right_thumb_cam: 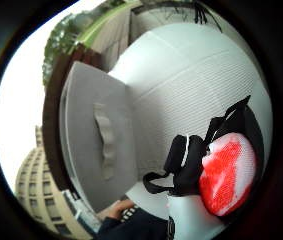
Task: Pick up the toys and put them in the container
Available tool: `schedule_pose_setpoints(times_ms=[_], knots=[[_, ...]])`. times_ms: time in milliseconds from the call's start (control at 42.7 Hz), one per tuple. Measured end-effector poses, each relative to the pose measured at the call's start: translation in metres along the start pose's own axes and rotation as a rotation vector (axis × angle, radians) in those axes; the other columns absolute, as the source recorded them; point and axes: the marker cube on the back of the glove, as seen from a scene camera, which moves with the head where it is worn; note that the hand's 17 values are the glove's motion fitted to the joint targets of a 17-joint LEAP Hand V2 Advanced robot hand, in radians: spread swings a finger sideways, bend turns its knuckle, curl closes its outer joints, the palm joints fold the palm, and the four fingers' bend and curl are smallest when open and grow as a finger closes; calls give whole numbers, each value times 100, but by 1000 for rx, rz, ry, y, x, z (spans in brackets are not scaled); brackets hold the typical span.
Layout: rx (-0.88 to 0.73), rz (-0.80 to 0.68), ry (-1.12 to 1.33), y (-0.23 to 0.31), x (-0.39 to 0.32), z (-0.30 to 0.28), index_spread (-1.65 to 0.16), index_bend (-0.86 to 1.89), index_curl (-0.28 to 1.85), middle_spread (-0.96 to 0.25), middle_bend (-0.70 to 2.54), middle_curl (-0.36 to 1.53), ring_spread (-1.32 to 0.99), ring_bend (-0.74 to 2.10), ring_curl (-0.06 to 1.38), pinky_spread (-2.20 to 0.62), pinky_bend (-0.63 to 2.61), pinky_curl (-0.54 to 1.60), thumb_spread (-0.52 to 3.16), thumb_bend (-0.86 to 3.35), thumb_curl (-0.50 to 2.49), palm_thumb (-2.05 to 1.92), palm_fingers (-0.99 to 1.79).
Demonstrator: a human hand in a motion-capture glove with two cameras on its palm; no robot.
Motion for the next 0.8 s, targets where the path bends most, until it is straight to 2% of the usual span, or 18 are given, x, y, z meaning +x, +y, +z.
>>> schedule_pose_setpoints(times_ms=[211, 468, 585, 796], knots=[[169, -119, 7, -2, -62, -109, -15, 75, 46, -24, 100, 61, -32, 128, 52, -44, 88, 39, 85, 3, 56, 52, 126], [239, -222, -48, 13, -167, -193, -20, 73, 49, -27, 103, 62, -31, 131, 51, -44, 89, 41, 91, 0, 62, 51, 125], [259, -276, -52, 19, -215, -203, -21, 72, 51, -27, 104, 62, -31, 132, 51, -43, 89, 41, 92, -1, 64, 50, 124], [238, -350, -38, 35, -283, -175, -23, 70, 53, -28, 106, 62, -31, 134, 50, -43, 90, 42, 95, -1, 67, 49, 124]])
